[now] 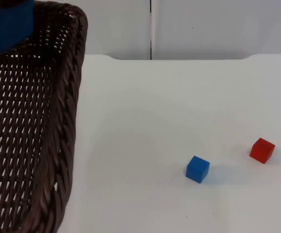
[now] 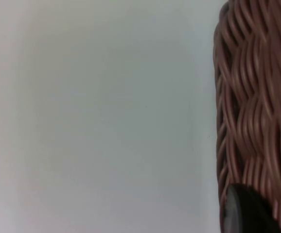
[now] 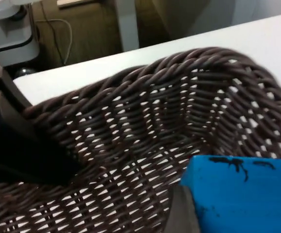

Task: Pick up the basket with the left hand and place the largest block into the basket with the right hand.

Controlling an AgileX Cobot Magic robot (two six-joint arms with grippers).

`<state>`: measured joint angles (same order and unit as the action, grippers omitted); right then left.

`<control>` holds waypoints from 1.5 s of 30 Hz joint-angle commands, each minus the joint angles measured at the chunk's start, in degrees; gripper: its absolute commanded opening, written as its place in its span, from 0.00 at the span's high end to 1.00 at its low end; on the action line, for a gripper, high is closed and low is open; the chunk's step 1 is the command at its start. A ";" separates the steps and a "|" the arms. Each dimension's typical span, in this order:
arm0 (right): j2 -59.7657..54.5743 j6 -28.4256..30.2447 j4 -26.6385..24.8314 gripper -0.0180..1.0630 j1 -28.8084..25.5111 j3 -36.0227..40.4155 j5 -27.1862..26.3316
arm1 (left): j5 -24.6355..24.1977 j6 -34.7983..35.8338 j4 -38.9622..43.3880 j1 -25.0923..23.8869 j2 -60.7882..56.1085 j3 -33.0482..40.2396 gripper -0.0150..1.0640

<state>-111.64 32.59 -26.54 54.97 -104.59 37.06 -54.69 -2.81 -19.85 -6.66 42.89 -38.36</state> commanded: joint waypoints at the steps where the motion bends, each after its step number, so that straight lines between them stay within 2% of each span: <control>1: -0.47 -0.02 -0.81 0.98 0.37 -0.44 -1.05 | 1.11 0.07 -1.32 -0.15 -0.51 -0.08 0.99; 7: -2.33 -0.02 -0.96 0.98 0.37 -0.44 -0.84 | 1.23 0.08 -1.57 -0.15 -0.51 -0.08 0.99; 10: -3.75 -0.02 -0.96 0.88 0.37 -0.44 0.38 | 1.34 0.08 -1.56 -0.15 -0.51 -0.08 0.99; 11: -3.75 -0.02 -0.96 0.88 0.37 -0.44 0.38 | 1.34 0.08 -1.56 -0.15 -0.51 -0.08 0.99; 14: -4.18 -0.02 -0.57 0.69 0.37 -0.44 0.95 | 1.34 0.08 -1.56 -0.15 -0.51 -0.08 0.99; 15: -4.06 -0.02 -0.57 0.57 0.37 -0.44 0.95 | 1.34 0.08 -1.56 -0.15 -0.51 -0.08 0.99; 16: -4.06 -0.02 -0.57 0.57 0.37 -0.44 0.95 | 1.34 0.08 -1.56 -0.15 -0.51 -0.08 0.99; 19: -3.31 0.38 -0.57 0.35 0.37 -0.44 0.73 | 1.34 0.08 -1.56 -0.15 -0.51 -0.08 0.99; 21: -2.26 0.38 -0.45 0.26 0.25 -0.44 0.39 | 1.34 0.08 -1.69 -0.15 -0.51 -0.08 0.99; 24: -1.24 0.47 0.16 0.22 0.14 -0.44 0.39 | 1.34 0.08 -1.69 -0.15 -0.51 -0.08 0.99; 28: 1.23 0.60 2.55 0.22 0.14 -0.44 0.52 | 1.23 0.08 -1.80 -0.15 -0.51 -0.08 0.99; 32: 4.84 -2.01 8.53 0.22 0.14 -0.44 3.16 | 1.23 0.08 -1.80 -0.15 -0.51 -0.08 0.99; 35: 6.52 -4.07 10.93 0.22 -0.55 -0.44 5.53 | 1.23 0.08 -1.80 -0.15 -0.51 -0.08 0.99; 37: 8.01 -5.86 11.37 0.22 -1.70 0.45 7.55 | 1.23 0.08 -1.80 -0.15 -0.51 -0.08 0.99; 45: 11.66 -7.99 10.97 0.22 -4.60 4.61 8.20 | 1.47 0.08 -1.82 -0.15 -0.51 -0.08 0.99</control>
<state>-101.48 25.11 -15.49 51.11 -101.06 44.95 -54.81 -3.06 -19.74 -6.66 42.89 -38.36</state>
